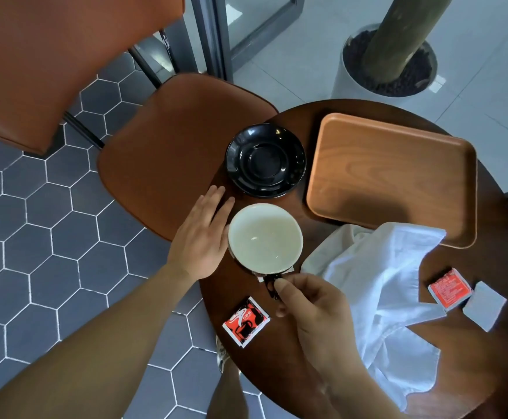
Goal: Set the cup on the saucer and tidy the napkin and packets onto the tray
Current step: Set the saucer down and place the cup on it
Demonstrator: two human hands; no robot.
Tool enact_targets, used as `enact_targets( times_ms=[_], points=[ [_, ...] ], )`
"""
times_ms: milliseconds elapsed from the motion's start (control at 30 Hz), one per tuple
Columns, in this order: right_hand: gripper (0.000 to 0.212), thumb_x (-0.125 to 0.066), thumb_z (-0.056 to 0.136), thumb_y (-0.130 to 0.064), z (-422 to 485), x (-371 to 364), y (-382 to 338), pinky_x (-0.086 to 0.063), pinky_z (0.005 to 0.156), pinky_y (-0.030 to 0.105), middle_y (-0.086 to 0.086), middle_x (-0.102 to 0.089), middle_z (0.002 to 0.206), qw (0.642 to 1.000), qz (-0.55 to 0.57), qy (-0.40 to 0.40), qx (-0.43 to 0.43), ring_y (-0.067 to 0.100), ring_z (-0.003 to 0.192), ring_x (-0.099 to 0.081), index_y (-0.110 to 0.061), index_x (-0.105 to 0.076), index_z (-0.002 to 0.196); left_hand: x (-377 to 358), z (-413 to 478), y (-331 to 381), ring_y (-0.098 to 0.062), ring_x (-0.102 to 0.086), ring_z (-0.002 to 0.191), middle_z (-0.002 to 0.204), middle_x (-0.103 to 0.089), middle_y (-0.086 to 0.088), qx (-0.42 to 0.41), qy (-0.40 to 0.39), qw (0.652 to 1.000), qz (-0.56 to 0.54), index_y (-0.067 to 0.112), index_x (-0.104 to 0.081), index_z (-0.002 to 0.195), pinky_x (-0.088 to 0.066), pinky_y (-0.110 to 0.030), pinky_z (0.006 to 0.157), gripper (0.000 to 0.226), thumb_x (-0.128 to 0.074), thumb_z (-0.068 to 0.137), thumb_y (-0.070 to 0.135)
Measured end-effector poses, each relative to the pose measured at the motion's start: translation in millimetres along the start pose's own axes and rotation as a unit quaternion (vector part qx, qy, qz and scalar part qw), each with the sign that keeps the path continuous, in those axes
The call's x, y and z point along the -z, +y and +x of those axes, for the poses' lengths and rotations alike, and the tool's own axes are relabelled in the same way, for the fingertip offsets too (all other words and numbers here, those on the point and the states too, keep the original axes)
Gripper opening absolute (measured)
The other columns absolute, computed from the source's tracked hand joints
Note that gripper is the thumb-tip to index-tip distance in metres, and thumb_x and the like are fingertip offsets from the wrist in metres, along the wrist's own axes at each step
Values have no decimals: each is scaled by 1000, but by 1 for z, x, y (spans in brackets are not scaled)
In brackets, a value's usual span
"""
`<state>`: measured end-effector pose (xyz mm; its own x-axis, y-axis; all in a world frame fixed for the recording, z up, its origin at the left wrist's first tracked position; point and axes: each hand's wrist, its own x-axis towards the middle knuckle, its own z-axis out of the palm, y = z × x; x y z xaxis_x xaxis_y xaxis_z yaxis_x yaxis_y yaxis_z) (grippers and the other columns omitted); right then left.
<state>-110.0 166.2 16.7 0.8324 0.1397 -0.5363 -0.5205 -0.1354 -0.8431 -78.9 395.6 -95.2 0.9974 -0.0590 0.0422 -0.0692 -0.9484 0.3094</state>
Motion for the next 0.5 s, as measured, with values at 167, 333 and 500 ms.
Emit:
enact_targets(
  times_ms=[167,333,500],
  points=[
    [19,-69,80,-33,45,-5,-30,-49,60,25,2,-70,65,998,1,25,63,10,60,-61,-16,-74,74,-6,1,-2,-30,-22,151,157,-33,-17,2,22,1000,4,3,-43,145,-23,-46,123,50,-28,106,30],
    [17,-70,84,-31,99,-13,-44,-57,65,35,2,-74,70,993,-13,71,94,11,59,-65,-17,-75,75,-11,0,-4,-28,-23,151,157,-33,-16,-1,34,999,10,4,-45,144,-26,-46,121,47,-33,106,28],
    [14,-72,86,-25,135,-26,-42,-57,63,31,-2,-71,64,992,-16,97,82,8,54,-63,-15,-74,77,-10,-1,-4,-29,-25,150,157,-34,-17,-2,35,999,6,4,-46,144,-26,-47,121,47,-35,105,27]
  ],
)
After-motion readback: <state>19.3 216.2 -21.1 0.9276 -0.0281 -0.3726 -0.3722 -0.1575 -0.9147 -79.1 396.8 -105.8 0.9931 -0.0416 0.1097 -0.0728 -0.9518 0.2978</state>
